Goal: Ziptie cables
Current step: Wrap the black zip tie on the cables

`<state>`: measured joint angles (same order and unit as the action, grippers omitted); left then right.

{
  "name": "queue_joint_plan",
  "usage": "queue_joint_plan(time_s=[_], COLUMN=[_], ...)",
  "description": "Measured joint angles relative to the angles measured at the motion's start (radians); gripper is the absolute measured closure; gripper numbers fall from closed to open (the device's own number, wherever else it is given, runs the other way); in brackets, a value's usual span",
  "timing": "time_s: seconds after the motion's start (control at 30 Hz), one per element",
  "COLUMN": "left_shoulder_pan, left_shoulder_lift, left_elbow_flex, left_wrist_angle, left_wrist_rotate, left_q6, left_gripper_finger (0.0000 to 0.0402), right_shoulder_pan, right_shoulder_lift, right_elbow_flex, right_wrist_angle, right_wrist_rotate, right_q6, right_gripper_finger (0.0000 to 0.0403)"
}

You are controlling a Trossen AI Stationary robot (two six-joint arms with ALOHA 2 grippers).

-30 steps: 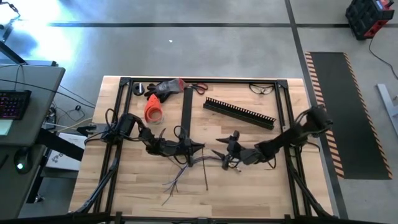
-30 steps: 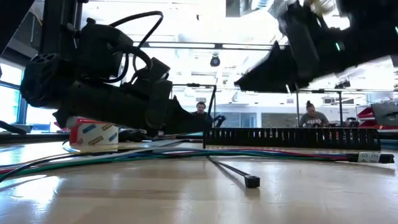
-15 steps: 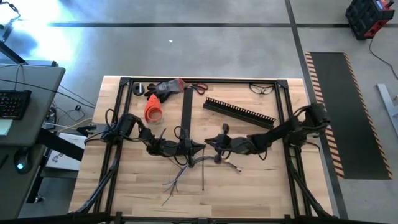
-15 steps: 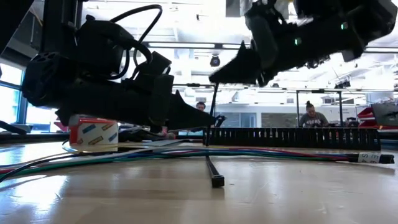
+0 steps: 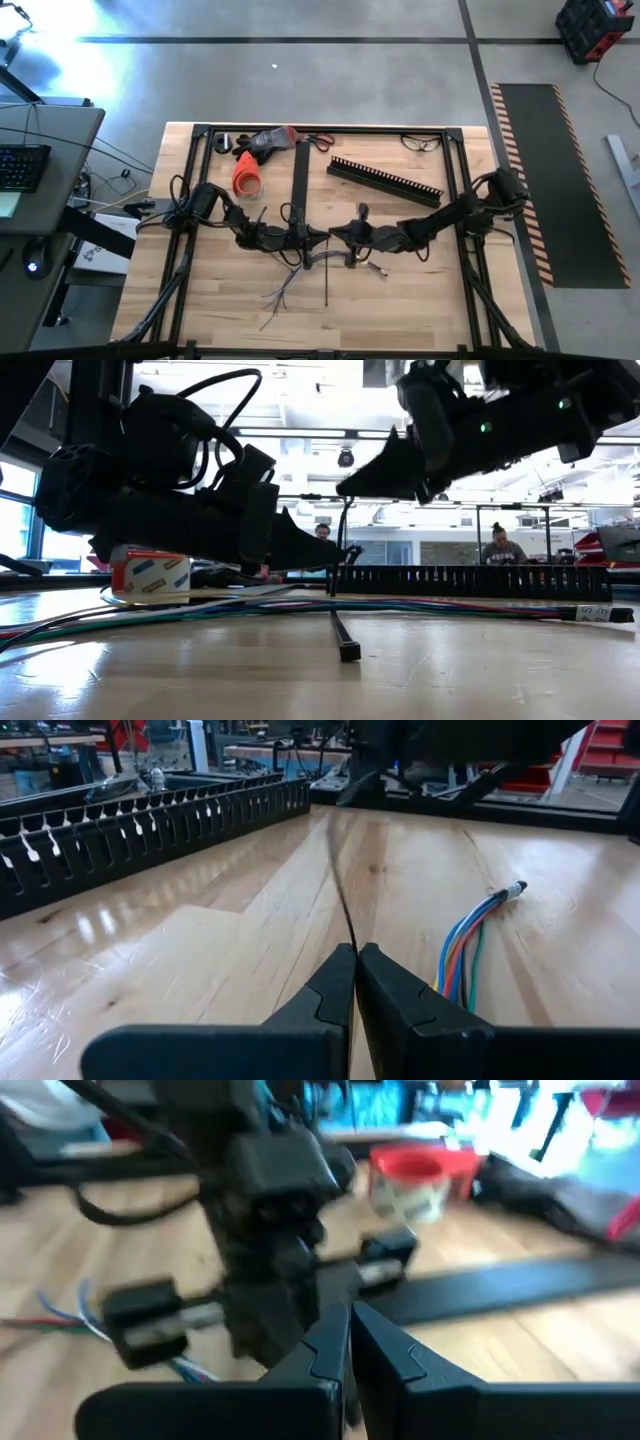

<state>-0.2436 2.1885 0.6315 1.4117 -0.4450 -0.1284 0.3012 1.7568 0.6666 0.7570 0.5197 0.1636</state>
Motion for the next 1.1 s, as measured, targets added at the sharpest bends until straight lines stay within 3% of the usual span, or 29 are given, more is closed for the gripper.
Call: queue_joint_plan(time_s=[0.27,0.43,0.57,0.67,0.9,1.1], left_shoulder_pan=[0.000,0.000,0.016,0.022,0.022,0.021], left_shoulder_lift=[0.000,0.000,0.000,0.000,0.000,0.000], left_elbow_flex=[0.000,-0.001,-0.021,-0.035,-0.042,-0.042], left_wrist_angle=[0.003,0.001,-0.001,0.000,-0.001,-0.003], left_wrist_rotate=[0.001,-0.017,-0.032,-0.032,-0.034,-0.033], left_q6=[0.000,-0.008,-0.034,-0.035,-0.044,-0.050], left_gripper_finger=[0.0401,0.0401,0.0401,0.0401,0.0401,0.0401], right_shoulder_pan=[0.033,0.077,0.101,0.135,0.223,0.227], right_shoulder_lift=[-0.016,-0.046,-0.042,-0.012,0.140,0.237], right_elbow_flex=[0.000,0.000,0.000,0.040,0.294,0.458], right_wrist_angle=[0.076,0.058,-0.089,-0.242,-0.650,-0.787], right_wrist_rotate=[0.078,0.054,-0.186,-0.276,-0.338,-0.288], right_q6=[-0.135,-0.189,-0.171,-0.151,-0.509,-0.810], right_gripper_finger=[0.0403,0.0402,0.0379,0.0341,0.0247,0.0237])
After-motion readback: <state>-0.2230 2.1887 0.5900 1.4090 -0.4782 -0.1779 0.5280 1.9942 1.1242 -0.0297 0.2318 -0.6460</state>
